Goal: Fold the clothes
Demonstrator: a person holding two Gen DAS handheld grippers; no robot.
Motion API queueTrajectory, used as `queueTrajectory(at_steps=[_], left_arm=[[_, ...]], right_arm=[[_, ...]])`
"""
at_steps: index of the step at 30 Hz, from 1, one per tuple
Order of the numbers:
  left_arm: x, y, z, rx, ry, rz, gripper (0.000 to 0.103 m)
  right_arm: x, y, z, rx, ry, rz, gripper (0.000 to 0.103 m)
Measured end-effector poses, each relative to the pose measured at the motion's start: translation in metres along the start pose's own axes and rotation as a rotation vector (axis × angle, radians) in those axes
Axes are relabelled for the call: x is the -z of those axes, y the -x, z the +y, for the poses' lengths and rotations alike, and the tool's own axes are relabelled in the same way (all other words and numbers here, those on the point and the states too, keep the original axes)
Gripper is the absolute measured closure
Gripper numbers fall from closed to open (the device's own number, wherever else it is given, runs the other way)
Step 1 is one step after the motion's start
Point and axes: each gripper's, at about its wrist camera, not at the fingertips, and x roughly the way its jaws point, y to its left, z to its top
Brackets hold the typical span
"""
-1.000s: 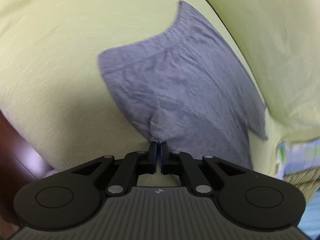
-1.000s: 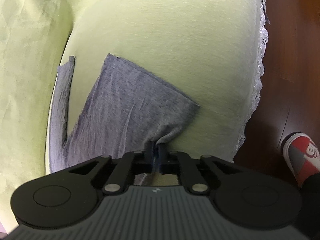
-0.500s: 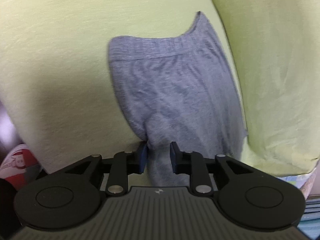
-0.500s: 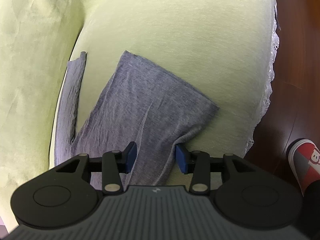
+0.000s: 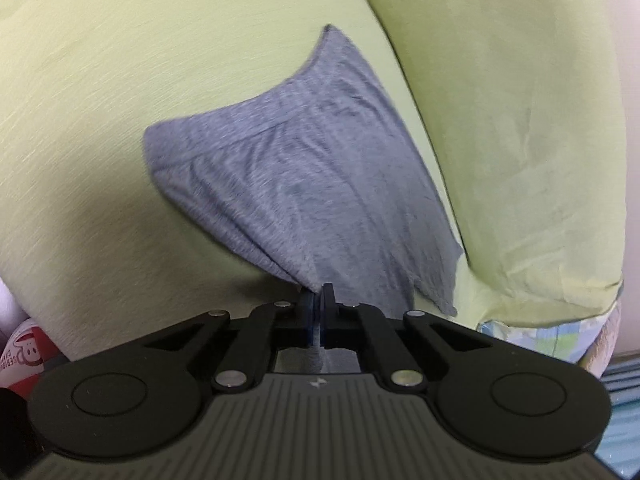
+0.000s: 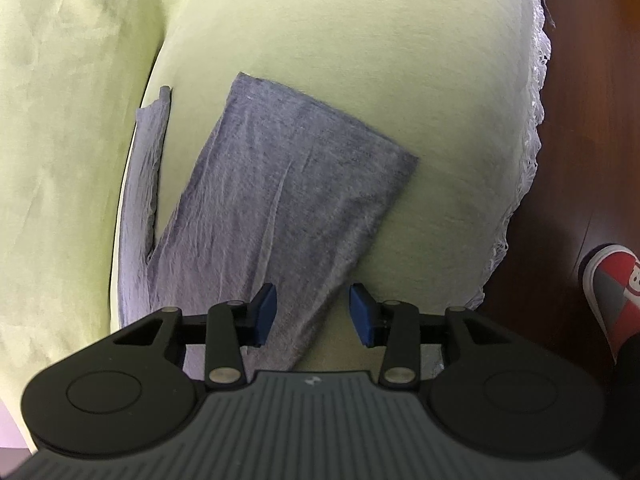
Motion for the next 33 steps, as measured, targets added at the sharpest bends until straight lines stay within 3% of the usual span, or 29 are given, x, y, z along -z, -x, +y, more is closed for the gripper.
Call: queueTrajectory(at_steps=[13, 16, 18, 19, 20, 27, 33], left_arm=[[-0.015, -0.008, -0.013, 0.004, -0.006, 0.033, 0.103], [-0.017, -0.009, -0.014, 0.003, -0.009, 0.038, 0.103], [-0.018, -0.011, -0.013, -0.005, -0.016, 0.042, 0.103], [-0.017, -0.010, -0.013, -0.009, -0.019, 0.044, 0.103], [-0.017, -0.010, -0.012, -0.013, -0.023, 0.046, 0.103], [-0.014, -0.012, -0.015, -0.090, -0.065, 0.075, 0.103], [-0.027, -0.004, -0.045, -0.122, -0.126, 0.106, 0.103]], right_arm=[[0.013, -0.005, -0.023, -0.131, -0.213, -0.059, 0.065], [0.012, -0.006, -0.023, -0.148, -0.185, -0.071, 0.066], [0.012, -0.006, -0.022, -0.147, -0.158, -0.082, 0.078], [0.011, -0.006, -0.020, -0.138, -0.119, -0.093, 0.095], [0.008, -0.008, -0.019, -0.133, -0.078, -0.108, 0.102], [-0.003, -0.004, -0.007, -0.120, -0.015, -0.085, 0.103], [-0.017, 0.026, 0.054, -0.047, 0.167, -0.135, 0.103]])
